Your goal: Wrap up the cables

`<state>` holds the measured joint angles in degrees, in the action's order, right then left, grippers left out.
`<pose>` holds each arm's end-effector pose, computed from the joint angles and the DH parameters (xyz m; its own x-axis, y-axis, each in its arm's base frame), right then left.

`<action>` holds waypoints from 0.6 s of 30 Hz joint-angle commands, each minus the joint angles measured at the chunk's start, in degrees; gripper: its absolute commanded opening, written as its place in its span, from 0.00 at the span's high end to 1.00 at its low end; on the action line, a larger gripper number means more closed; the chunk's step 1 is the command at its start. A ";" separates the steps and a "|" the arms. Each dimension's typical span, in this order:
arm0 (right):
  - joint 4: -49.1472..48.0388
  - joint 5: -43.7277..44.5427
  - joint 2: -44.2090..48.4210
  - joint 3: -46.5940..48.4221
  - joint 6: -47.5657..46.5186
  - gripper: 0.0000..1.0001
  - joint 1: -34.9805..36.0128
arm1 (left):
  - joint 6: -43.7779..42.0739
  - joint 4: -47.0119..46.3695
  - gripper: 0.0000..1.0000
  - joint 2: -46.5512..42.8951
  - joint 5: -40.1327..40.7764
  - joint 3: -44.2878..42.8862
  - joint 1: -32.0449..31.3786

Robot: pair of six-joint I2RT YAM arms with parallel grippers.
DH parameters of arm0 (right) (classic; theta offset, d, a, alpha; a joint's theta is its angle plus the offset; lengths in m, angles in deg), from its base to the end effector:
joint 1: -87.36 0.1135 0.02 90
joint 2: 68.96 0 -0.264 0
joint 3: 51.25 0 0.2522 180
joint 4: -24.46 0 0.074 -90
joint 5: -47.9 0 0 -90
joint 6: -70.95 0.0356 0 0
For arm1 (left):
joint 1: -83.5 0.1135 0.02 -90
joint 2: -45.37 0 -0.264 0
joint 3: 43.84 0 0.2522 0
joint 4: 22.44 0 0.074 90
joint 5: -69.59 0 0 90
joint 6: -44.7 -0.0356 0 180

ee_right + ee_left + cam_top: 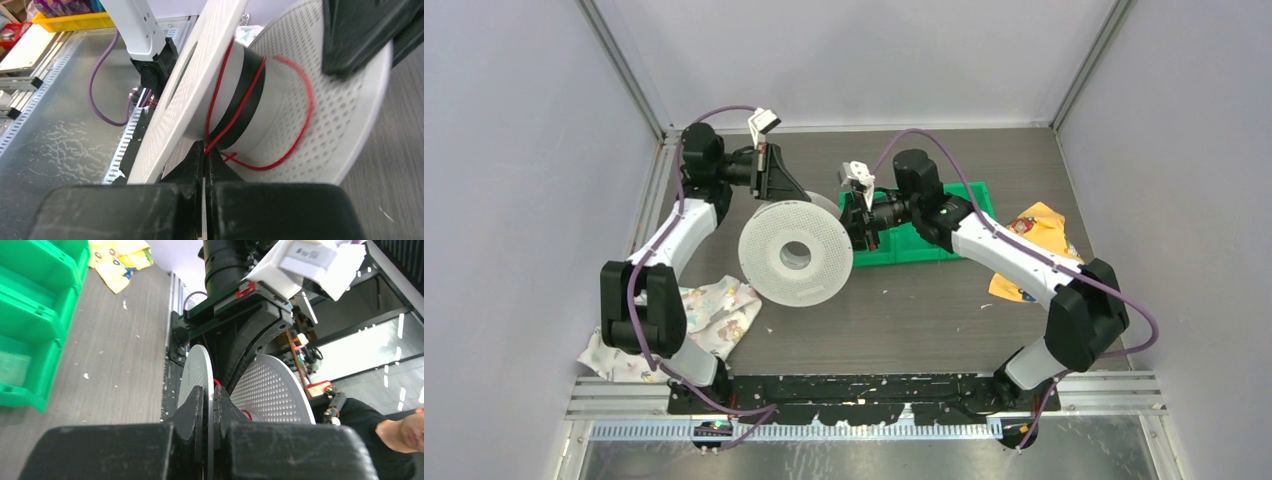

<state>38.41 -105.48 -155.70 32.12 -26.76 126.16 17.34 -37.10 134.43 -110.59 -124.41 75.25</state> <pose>0.2471 0.2395 0.3355 -0.1030 -0.1600 -0.9817 -0.9685 -0.2089 0.1357 0.3300 -0.0838 0.3482 -0.8246 0.1224 -0.5524 0.5464 -0.0807 -0.8336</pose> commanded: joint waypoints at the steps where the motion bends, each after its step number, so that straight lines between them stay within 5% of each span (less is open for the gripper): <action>1: -4.87 3.78 -6.43 -2.26 -0.45 0.99 2.49 | 11.06 -7.59 1.00 1.08 -3.75 -3.70 1.12; 5: -11.06 7.33 -9.66 -2.18 1.46 0.99 3.31 | 16.58 -15.65 1.00 6.34 -4.84 -7.05 1.81; 11: -26.57 14.98 -14.51 -4.47 7.01 0.99 4.05 | 46.00 -46.79 0.99 19.66 -7.54 -15.85 1.83; 18: -42.21 20.04 -19.10 -7.90 12.65 0.99 4.00 | 48.49 -49.92 1.00 25.00 -7.74 -17.69 2.36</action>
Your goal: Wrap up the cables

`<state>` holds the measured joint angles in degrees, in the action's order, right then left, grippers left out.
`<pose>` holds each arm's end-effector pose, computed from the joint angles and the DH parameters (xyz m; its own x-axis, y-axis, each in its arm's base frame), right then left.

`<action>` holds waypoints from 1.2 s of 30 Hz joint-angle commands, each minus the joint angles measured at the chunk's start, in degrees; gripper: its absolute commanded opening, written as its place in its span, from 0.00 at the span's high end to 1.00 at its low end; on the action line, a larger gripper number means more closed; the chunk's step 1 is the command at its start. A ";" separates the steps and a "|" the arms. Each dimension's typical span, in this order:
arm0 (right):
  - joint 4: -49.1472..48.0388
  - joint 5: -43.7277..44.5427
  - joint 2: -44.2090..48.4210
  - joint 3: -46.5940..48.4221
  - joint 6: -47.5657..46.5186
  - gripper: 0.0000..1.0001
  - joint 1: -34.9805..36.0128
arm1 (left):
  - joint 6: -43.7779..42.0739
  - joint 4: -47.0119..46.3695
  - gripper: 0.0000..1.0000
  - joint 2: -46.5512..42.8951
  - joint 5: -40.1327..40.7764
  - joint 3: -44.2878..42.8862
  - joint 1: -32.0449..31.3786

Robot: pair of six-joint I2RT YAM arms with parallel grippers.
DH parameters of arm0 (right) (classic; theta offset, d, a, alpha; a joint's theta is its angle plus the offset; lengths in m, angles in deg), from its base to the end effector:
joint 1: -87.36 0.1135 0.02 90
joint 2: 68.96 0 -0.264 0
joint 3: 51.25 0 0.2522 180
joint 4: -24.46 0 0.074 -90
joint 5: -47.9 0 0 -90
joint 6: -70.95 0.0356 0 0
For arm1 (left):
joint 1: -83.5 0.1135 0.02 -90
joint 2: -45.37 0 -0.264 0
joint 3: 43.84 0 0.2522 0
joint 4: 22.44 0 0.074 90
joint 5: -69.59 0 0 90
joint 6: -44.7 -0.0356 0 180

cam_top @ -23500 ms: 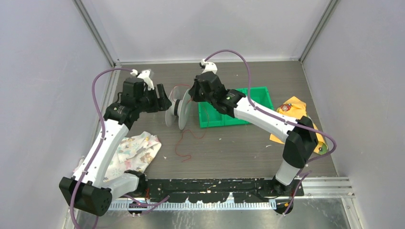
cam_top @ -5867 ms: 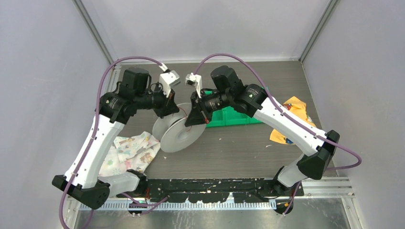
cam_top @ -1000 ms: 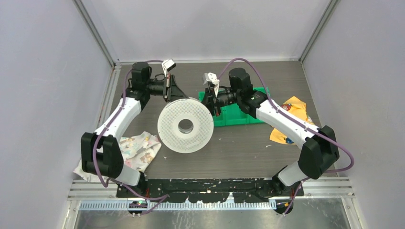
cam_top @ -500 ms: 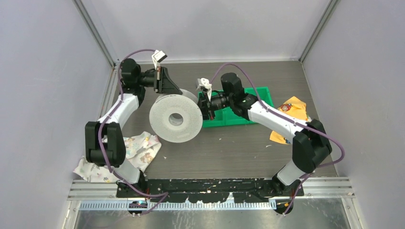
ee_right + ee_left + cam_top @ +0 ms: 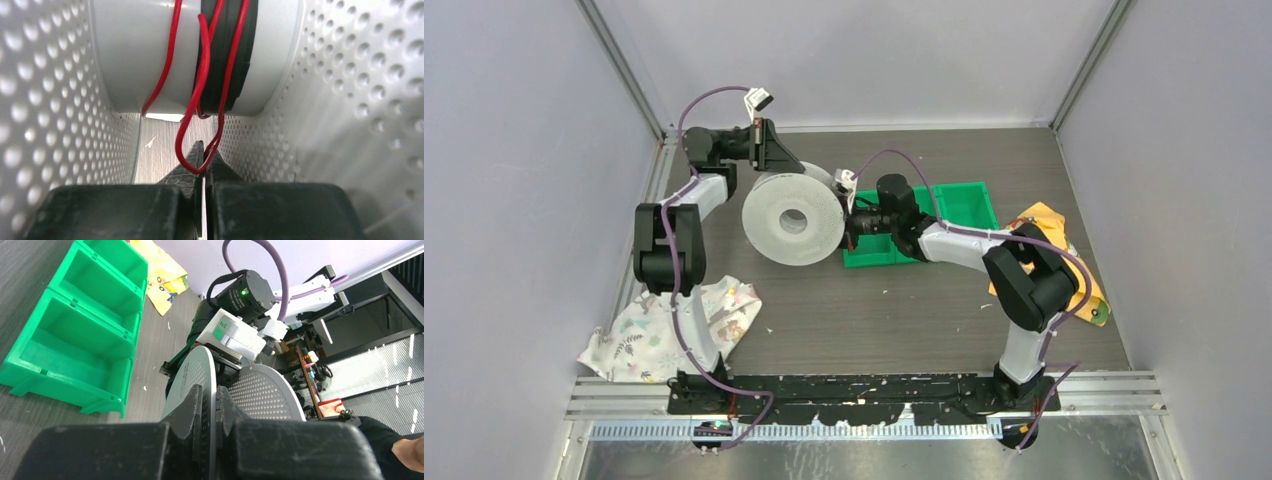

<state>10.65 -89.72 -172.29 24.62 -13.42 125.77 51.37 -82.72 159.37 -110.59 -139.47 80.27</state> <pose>0.2970 0.2690 0.2310 -0.2803 -0.1378 -0.9500 -0.9584 0.0962 0.2688 0.4190 -0.0593 0.3245 -0.8153 0.0491 -0.5770 0.5761 -0.0321 -0.8167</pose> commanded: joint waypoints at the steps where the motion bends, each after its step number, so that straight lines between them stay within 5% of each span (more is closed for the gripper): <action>1: -15.53 4.55 -2.96 -0.57 -0.07 0.99 4.41 | 14.60 -4.76 1.00 0.36 -7.74 -2.29 -2.67; 16: -27.08 7.75 -6.61 -3.00 7.57 0.99 4.39 | 16.07 -8.03 1.00 3.54 -7.71 1.38 -0.84; 36: -37.26 7.88 -14.88 -6.91 16.24 0.99 4.39 | 3.22 -7.96 1.00 10.05 -4.76 14.98 5.95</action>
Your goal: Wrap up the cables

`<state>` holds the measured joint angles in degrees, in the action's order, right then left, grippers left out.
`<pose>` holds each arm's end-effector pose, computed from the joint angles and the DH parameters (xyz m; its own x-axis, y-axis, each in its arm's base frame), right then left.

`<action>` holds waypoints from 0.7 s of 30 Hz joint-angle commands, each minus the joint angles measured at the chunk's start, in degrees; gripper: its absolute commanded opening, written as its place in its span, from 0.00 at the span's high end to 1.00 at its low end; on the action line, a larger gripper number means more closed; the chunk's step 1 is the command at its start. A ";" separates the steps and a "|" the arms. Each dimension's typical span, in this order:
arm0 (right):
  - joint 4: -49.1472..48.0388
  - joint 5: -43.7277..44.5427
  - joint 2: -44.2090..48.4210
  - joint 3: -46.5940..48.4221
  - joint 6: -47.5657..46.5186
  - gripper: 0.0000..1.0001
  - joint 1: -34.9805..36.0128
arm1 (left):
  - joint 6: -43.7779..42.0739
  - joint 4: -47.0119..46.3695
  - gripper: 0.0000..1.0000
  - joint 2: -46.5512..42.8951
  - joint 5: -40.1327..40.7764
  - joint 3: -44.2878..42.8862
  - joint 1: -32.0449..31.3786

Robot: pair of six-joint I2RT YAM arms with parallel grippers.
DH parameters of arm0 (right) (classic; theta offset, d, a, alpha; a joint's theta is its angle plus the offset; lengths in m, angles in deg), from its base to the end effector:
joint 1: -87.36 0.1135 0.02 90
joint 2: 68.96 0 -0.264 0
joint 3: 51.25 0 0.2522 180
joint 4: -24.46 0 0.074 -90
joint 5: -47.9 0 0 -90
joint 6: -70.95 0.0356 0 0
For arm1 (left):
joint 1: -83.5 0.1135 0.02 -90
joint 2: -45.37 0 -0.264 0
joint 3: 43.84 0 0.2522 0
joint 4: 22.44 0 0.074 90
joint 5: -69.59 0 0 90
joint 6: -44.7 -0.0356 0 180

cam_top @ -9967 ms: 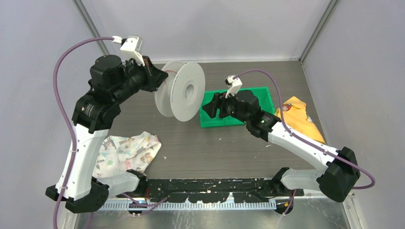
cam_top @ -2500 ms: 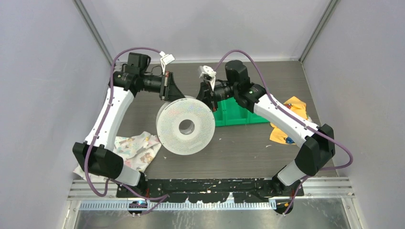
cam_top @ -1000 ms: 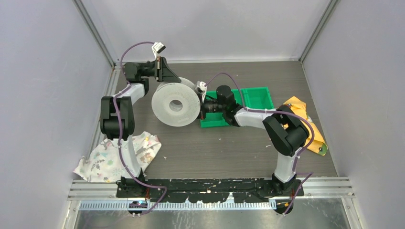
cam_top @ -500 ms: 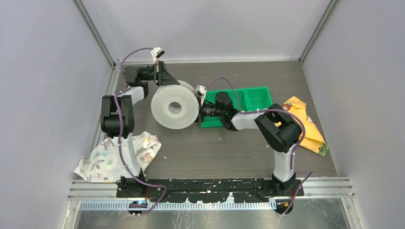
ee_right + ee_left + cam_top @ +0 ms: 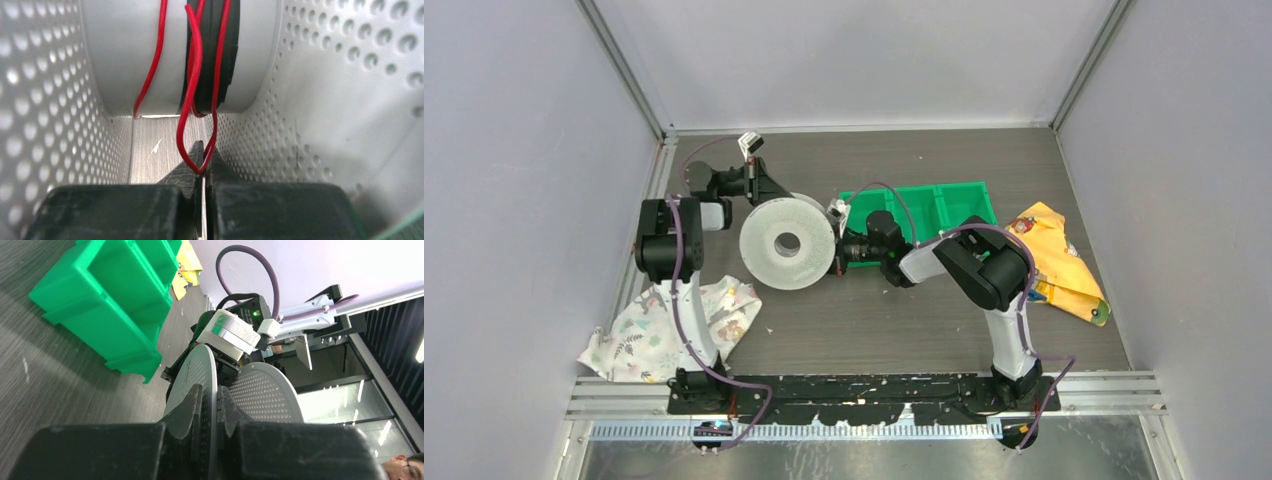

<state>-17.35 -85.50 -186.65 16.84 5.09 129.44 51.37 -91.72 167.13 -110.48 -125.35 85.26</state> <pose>0.2843 0.2896 0.1417 -0.4976 -0.0489 -0.8660 -0.8643 0.1129 0.4902 0.4170 -0.0228 0.2109 -0.9244 -0.0272 -0.3804 0.3802 0.0118 -0.9248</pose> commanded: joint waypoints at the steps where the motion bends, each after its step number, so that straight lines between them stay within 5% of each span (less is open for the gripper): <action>1: -9.71 3.54 -0.84 0.87 -1.93 0.99 0.72 | 3.33 1.04 0.99 3.05 -4.78 0.66 1.06; 13: -13.06 4.07 -5.18 1.07 1.40 0.99 1.27 | 4.55 1.04 0.98 8.95 -3.99 -1.55 2.31; 21: -16.84 5.12 -7.41 1.77 4.86 0.99 1.23 | 4.10 1.04 0.55 8.78 -3.22 -0.57 2.75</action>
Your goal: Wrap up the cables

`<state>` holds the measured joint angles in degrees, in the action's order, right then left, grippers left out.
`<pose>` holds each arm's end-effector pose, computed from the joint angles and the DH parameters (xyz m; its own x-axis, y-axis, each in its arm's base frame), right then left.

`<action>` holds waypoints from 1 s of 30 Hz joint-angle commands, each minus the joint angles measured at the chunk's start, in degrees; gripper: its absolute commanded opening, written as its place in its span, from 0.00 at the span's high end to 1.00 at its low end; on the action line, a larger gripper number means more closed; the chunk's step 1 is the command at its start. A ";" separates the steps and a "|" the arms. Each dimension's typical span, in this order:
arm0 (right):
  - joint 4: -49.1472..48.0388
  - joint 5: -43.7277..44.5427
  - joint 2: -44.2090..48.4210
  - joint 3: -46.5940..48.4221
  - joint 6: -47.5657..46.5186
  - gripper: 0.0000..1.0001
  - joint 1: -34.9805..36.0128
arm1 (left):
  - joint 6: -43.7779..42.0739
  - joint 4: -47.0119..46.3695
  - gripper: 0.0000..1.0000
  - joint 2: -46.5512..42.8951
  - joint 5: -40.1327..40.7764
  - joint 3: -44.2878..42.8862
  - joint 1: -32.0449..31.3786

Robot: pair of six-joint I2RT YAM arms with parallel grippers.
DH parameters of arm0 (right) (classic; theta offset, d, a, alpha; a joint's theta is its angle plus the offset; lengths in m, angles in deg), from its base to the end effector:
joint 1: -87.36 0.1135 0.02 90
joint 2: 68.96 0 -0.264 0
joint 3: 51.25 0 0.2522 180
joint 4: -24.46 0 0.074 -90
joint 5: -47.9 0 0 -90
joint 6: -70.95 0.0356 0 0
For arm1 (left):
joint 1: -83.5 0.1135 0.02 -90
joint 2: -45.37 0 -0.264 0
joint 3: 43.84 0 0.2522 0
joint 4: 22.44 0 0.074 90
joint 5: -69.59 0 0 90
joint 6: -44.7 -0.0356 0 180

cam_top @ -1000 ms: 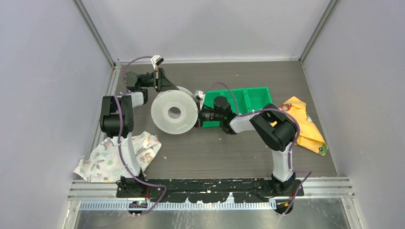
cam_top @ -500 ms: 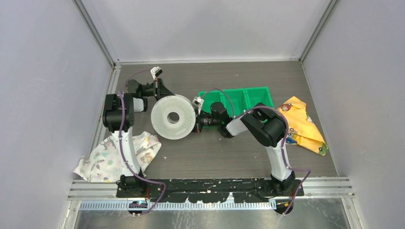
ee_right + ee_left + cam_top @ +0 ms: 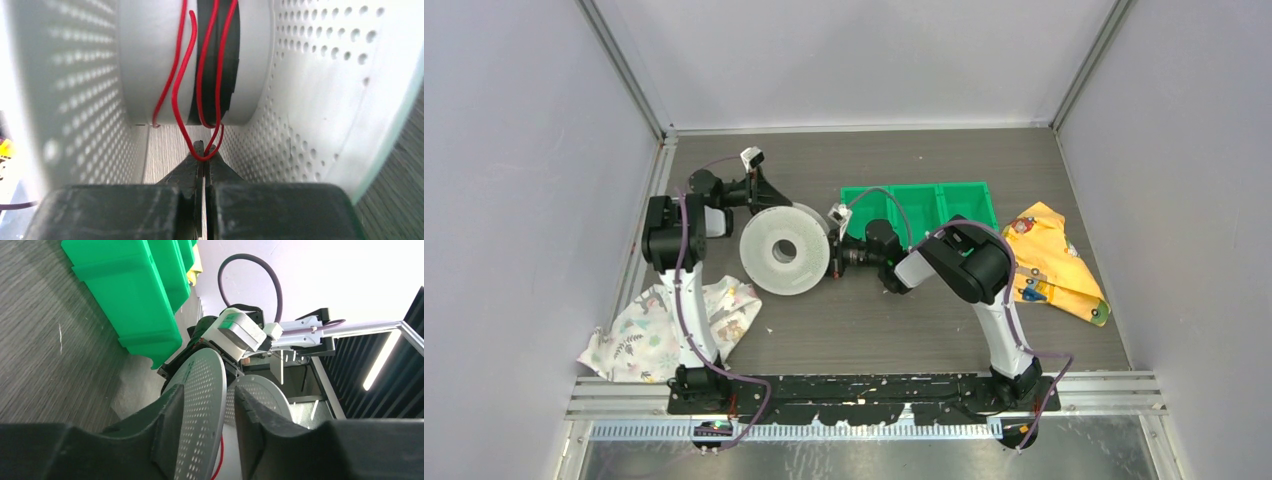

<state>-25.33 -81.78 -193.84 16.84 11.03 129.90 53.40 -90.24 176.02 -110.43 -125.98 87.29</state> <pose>0.2865 0.2938 0.1067 -0.5725 -0.0018 -0.8199 -0.8093 0.1612 0.5648 0.4303 -0.0072 0.1493 -0.9808 -0.0646 -0.1838 0.1834 0.0122 -0.9830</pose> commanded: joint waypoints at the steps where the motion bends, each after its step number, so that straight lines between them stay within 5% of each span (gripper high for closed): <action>1: -8.95 1.45 -0.27 1.89 -0.86 0.99 0.79 | 2.03 -0.44 0.53 -0.09 -3.06 0.09 0.89; 5: -8.72 1.36 -0.48 2.41 0.02 0.99 0.77 | 2.12 -0.44 0.39 -0.14 -2.63 0.22 1.76; 9: -7.89 1.15 -0.69 2.60 -0.07 0.99 0.86 | 1.55 -0.44 0.02 -0.91 -1.12 0.48 3.54; 30: -9.31 12.73 -5.66 3.83 -4.39 0.99 5.68 | -0.69 0.14 0.00 -0.03 11.13 2.80 11.13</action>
<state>-29.72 -73.70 -200.35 19.85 9.22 135.06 54.69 -88.95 176.11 -102.19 -124.08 97.39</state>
